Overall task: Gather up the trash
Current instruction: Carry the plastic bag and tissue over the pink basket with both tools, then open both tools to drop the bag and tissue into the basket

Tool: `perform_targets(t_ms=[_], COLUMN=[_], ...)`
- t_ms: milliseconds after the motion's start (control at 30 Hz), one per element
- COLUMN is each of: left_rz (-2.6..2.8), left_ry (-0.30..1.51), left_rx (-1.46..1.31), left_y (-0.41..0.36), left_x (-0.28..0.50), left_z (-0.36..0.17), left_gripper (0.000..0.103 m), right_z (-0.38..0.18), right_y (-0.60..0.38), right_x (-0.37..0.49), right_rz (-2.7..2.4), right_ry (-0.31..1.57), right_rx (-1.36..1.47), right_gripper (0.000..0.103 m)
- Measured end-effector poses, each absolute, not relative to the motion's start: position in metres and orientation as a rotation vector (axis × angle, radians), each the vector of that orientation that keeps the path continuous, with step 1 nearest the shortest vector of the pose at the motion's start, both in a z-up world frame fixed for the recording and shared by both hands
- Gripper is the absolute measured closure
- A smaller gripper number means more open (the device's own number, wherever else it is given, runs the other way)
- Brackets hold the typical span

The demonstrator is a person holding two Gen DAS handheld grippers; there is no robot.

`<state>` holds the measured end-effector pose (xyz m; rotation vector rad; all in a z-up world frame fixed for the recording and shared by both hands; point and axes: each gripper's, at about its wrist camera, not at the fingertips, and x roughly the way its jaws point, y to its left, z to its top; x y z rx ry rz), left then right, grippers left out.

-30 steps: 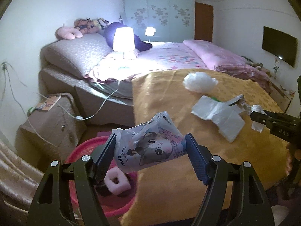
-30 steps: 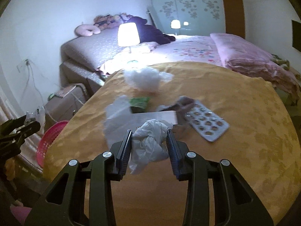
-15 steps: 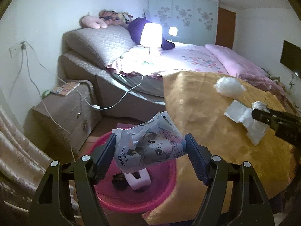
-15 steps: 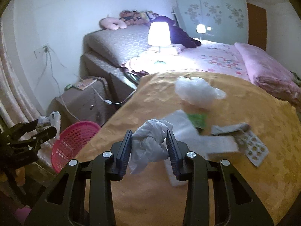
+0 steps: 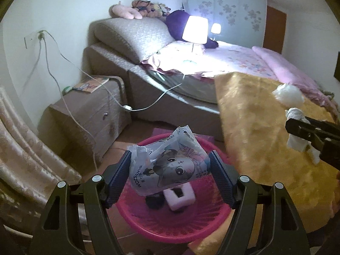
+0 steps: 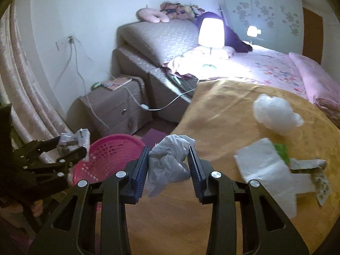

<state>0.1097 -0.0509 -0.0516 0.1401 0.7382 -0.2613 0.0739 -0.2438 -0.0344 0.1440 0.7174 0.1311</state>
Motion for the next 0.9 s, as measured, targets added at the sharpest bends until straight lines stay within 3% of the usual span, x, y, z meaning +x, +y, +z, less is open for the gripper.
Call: perform_targets(t_ms=[633, 767, 900], left_rz=[-0.207, -0.209, -0.205], left_ry=[0.799, 0.812, 0.829], left_rx=[0.119, 0.121, 0.116], left_y=[-0.033, -0.033, -0.032], left_x=[0.126, 0.128, 0.129], left_z=[-0.071, -0.074, -0.077], left_gripper=[0.033, 0.032, 0.031], right_z=[-0.055, -0.057, -0.055], right_y=[-0.185, -0.188, -0.188], right_x=[0.112, 0.113, 0.112], right_rz=[0.257, 0.266, 0.267], right_ry=[0.803, 0.805, 0.802], right_rx=[0.128, 0.152, 0.157], right_gripper=[0.065, 0.046, 0.042])
